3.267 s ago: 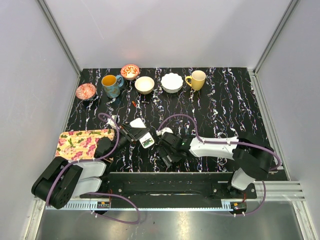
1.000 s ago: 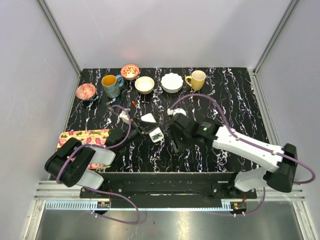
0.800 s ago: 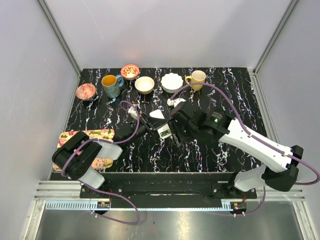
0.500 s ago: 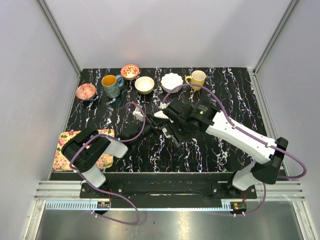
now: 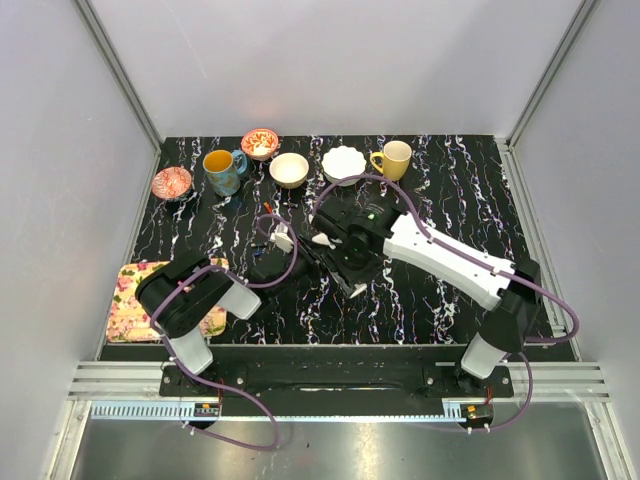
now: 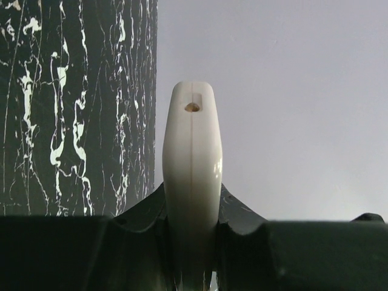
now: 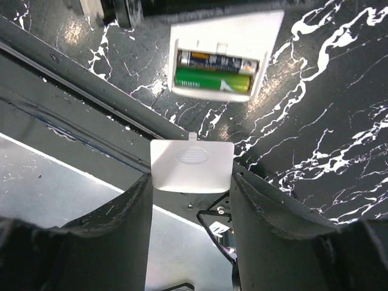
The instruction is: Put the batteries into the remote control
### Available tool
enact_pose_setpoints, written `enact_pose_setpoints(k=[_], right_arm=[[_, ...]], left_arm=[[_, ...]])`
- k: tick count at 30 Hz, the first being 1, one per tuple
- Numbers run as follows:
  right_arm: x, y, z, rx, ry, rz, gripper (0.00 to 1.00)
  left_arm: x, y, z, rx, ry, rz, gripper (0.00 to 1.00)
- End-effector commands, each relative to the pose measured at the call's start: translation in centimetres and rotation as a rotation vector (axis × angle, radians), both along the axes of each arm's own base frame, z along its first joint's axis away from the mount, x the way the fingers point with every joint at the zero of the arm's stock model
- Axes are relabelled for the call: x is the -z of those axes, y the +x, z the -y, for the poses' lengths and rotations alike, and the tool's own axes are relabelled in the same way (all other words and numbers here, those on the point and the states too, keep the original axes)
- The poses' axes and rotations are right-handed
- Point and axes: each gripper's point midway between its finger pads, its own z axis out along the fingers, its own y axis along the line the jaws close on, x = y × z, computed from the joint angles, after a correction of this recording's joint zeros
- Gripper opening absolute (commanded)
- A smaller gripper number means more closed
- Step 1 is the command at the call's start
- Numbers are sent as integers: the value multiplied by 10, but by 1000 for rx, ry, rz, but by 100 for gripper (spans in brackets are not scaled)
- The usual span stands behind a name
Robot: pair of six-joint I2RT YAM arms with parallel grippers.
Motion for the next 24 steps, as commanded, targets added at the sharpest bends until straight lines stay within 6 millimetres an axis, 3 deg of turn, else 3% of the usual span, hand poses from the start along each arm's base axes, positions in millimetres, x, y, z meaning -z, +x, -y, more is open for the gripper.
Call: enact_pose_setpoints(k=[1,13,24], right_arm=[[2,9,-10,-18,28,-4,0],[3,19,-17,10,74,-29,0],[11,23,-11,29,54,-39,0]], left_arm=[[-95,-12,-10,-20,-278,279,0],[-94,-26,-2,11,-262,301,0],[-99,-33,1,24,-263,325,0]])
